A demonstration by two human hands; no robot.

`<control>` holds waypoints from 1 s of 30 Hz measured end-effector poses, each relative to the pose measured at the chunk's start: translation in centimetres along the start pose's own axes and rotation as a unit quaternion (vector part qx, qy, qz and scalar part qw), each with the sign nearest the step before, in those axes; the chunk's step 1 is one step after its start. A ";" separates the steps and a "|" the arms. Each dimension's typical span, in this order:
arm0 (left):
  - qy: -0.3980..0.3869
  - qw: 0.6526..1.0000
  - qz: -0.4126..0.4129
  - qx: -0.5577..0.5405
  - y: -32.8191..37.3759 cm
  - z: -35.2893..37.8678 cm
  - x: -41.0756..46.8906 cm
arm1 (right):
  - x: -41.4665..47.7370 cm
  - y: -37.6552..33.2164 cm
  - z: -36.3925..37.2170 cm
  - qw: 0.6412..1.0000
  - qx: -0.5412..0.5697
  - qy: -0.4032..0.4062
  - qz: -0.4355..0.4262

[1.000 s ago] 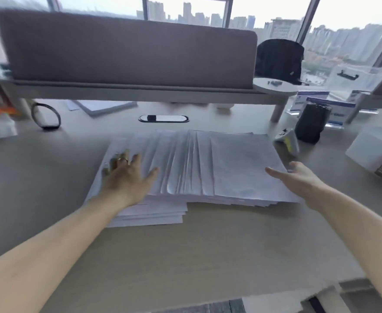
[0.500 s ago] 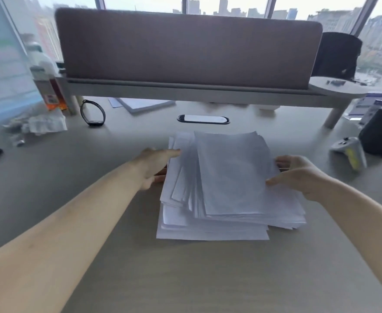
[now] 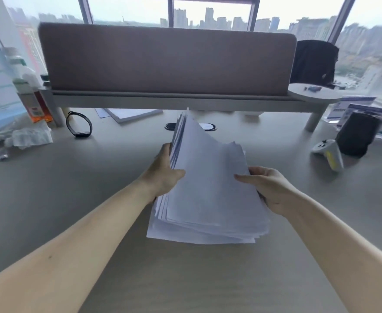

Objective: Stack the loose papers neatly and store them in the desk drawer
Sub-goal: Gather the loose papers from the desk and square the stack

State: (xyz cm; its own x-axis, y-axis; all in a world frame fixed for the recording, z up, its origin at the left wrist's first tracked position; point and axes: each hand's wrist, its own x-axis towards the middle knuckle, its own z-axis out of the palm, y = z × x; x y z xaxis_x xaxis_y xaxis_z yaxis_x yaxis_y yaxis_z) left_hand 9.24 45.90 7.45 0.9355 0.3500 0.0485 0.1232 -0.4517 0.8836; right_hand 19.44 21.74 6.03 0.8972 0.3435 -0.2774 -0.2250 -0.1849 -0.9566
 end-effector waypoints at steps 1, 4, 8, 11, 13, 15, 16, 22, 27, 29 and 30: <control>0.009 0.999 0.040 -0.015 0.2 -0.3 -0.7 | 0.0 0.0 0.3 0.999 0.028 0.018 -0.009; 0.078 0.984 0.127 -0.093 1.8 -2.1 -2.4 | -0.6 -2.5 1.7 0.993 0.103 0.020 -0.046; 0.147 0.957 0.213 -0.131 4.7 -5.7 -3.3 | -3.2 -8.1 3.6 0.961 0.121 0.020 -0.247; 0.174 0.957 0.212 -0.097 5.3 -6.7 -4.2 | -5.6 -9.2 5.0 0.934 0.067 0.003 -0.350; 0.162 0.965 0.187 -0.091 4.6 -6.4 -4.9 | -6.9 -8.4 5.9 0.930 0.040 0.001 -0.364; 0.152 0.968 0.170 -0.105 3.9 -6.1 -5.6 | -8.0 -7.7 6.6 0.929 0.029 -0.001 -0.369; 0.152 0.968 0.165 -0.113 3.8 -6.1 -5.8 | -8.3 -7.5 6.7 0.928 0.032 0.002 -0.372; 0.104 0.969 0.130 -0.181 5.0 -7.3 -6.1 | -9.0 -8.5 5.7 0.932 0.040 0.050 -0.356; 0.026 0.957 0.110 -0.268 6.9 -8.1 -5.8 | -9.2 -8.0 5.9 0.939 0.080 0.055 -0.330; 0.006 0.958 0.103 -0.268 7.8 -8.0 -5.8 | -9.3 -8.1 5.8 0.940 0.097 0.054 -0.322; -0.006 0.961 0.099 -0.258 8.0 -8.0 -5.9 | -9.3 -8.2 5.7 0.942 0.105 0.049 -0.315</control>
State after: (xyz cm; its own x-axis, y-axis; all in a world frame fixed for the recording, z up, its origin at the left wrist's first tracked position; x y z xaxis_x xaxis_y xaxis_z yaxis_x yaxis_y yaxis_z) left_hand 2.09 46.79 18.00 0.9279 0.2874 0.2374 -0.2360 -0.0397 0.9709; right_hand 10.75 25.32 15.99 0.9059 0.2359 0.3516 0.3032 0.2182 -0.9276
